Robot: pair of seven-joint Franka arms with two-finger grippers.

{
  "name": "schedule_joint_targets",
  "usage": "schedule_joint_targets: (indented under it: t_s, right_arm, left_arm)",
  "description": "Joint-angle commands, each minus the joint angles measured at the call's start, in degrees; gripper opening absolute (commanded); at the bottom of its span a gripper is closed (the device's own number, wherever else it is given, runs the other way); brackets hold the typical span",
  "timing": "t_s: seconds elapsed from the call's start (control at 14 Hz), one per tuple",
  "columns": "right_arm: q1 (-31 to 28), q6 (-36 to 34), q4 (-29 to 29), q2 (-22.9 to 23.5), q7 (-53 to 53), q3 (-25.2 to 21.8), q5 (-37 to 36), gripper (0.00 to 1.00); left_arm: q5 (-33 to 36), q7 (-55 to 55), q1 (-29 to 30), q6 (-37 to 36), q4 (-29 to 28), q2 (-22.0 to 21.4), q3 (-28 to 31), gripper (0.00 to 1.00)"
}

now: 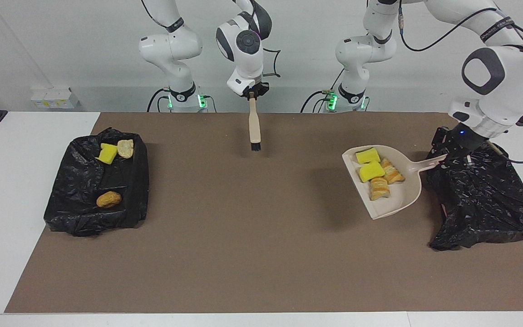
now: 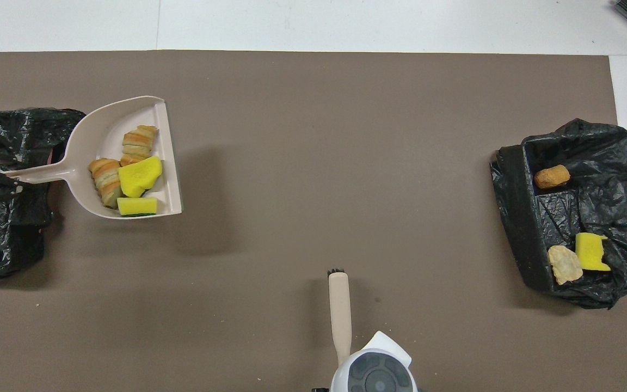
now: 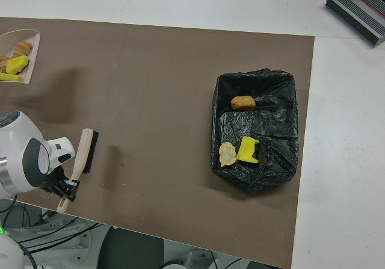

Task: Sweep and dump trash in bin
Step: 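Tip the dustpan into the trash bag with the left gripper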

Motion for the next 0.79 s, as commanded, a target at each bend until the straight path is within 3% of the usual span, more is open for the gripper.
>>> schedule_joint_targets:
  t_s: [0.0,0.36,0.57,0.64,0.72]
  right_arm:
    - [2.3,3.9,-4.0,-1.4,2.7,-0.1,1.7,0.00]
    - [3.0,5.5,-4.8,3.6,1.2,-0.1,1.8,0.00]
    - [3.5,9.1,-4.9,6.1,0.9,-0.1,1.8,0.03]
    - [3.6,9.3,-4.8,6.3,0.9,-0.1,1.8,0.13]
    - [3.6,9.5,-4.7,6.4,0.8,-0.1,1.8,0.51]
  left_arm:
    - [2.1,6.3,5.2,-2.2,3.2,1.0,-0.5,0.00]
    - [8.5,17.7,14.2,-4.0,10.0,4.6,-0.5,0.00]
    - [14.1,22.2,17.2,0.9,11.7,5.8,-0.4,0.00]
    - [15.6,23.0,17.6,2.5,11.9,6.1,-0.4,0.00]
    - [17.5,23.0,17.6,3.7,12.0,6.2,-0.4,0.00]
